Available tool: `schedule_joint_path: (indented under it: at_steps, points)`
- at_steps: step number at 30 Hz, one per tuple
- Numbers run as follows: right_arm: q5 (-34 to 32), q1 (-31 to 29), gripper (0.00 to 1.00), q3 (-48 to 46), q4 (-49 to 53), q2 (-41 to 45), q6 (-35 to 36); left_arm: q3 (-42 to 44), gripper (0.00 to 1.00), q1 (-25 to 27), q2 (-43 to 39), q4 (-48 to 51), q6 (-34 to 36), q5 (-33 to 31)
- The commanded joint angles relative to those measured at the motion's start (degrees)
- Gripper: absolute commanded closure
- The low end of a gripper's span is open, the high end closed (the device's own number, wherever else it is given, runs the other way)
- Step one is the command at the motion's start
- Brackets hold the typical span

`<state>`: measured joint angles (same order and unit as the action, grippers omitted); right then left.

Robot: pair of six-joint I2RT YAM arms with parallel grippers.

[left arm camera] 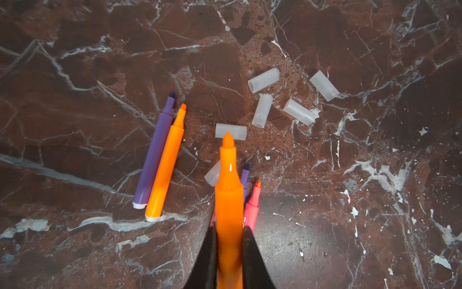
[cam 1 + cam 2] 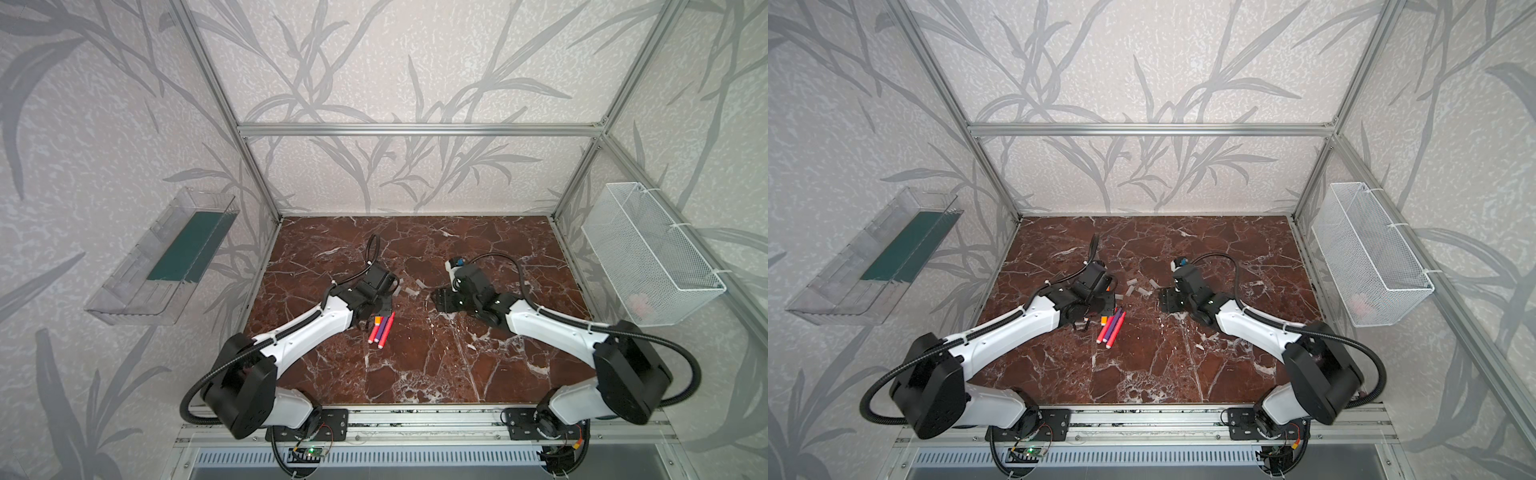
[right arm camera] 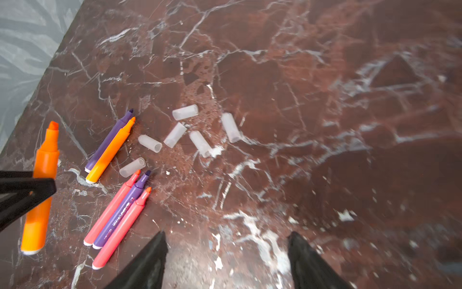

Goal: Insert the pens into the pen caps
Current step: 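Reach the right gripper to a white cap and grasp it upright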

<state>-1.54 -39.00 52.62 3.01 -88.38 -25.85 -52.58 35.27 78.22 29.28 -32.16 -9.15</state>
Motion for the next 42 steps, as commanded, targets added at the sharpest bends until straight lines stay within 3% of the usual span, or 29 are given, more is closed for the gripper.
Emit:
schedule_joint_path:
  at_steps: [1,5,15,20,34,42]
  points:
    - [-0.7,-0.3,0.32,5.4,3.1,-5.4,2.8,2.7,1.00,-1.3,-3.0,0.4,-1.1,-3.4]
    - [0.0,-0.4,0.43,8.4,3.4,-10.4,2.5,3.8,1.00,-2.2,-6.2,1.1,-1.1,-3.1]
    - [-2.5,-0.5,0.43,22.4,13.5,-23.1,10.2,4.5,1.00,-2.3,-6.5,-2.0,0.9,8.2]
    - [-2.9,-0.5,0.37,28.5,16.8,-27.8,12.2,5.9,1.00,-2.3,-6.4,-5.9,1.4,13.5]
    - [-8.4,-0.4,0.46,47.4,31.6,-41.7,16.1,6.2,1.00,-2.2,-6.2,-7.6,1.3,18.1]
    - [-7.9,-0.4,0.55,48.2,33.1,-43.0,14.3,6.1,1.00,-2.3,-6.4,-7.2,1.4,17.3]
